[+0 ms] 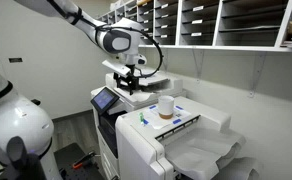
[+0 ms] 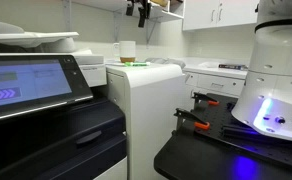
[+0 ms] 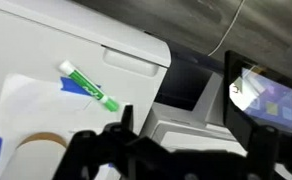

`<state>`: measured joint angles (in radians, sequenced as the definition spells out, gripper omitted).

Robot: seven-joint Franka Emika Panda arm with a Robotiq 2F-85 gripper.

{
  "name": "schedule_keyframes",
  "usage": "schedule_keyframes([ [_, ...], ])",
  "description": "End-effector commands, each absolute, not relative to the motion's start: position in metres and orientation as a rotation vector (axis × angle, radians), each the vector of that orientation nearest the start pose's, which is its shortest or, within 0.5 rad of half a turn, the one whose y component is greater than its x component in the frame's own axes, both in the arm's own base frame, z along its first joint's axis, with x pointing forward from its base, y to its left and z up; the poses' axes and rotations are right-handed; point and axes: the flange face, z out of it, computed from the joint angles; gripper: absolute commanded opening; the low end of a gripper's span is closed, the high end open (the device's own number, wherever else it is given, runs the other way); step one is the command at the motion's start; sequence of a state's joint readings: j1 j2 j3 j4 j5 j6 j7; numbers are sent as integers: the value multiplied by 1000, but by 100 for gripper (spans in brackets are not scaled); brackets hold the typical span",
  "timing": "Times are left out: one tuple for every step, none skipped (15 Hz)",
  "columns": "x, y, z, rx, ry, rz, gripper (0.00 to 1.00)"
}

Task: Put the marker in the mug

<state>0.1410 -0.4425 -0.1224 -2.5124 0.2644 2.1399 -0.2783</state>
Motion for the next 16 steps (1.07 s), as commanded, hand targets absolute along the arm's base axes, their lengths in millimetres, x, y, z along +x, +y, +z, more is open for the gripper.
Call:
schedule_keyframes([
  [412, 18, 443, -2859, -245, -139, 100],
  [412, 18, 443, -2859, -245, -139, 100],
  [414, 18, 442, -2887, -277, -146, 100],
  [417, 18, 439, -2936, -324, -151, 100],
  [419, 18, 436, -2986, -373, -129, 100],
  [422, 17, 430, -3036, -441, -105, 100],
  [425, 16, 424, -3077, -491, -71, 100],
  [430, 15, 414, -3106, -554, -50, 100],
  [436, 13, 403, -3127, -627, -52, 100],
  [442, 13, 392, -3141, -717, -61, 100],
  [450, 13, 381, -3146, -789, -74, 100],
  [458, 13, 369, -3141, -842, -95, 100],
  [466, 13, 359, -3142, -878, -110, 100],
  [473, 14, 348, -3125, -912, -117, 100],
  [479, 15, 339, -3112, -939, -123, 100],
  [485, 18, 330, -3095, -974, -123, 100],
])
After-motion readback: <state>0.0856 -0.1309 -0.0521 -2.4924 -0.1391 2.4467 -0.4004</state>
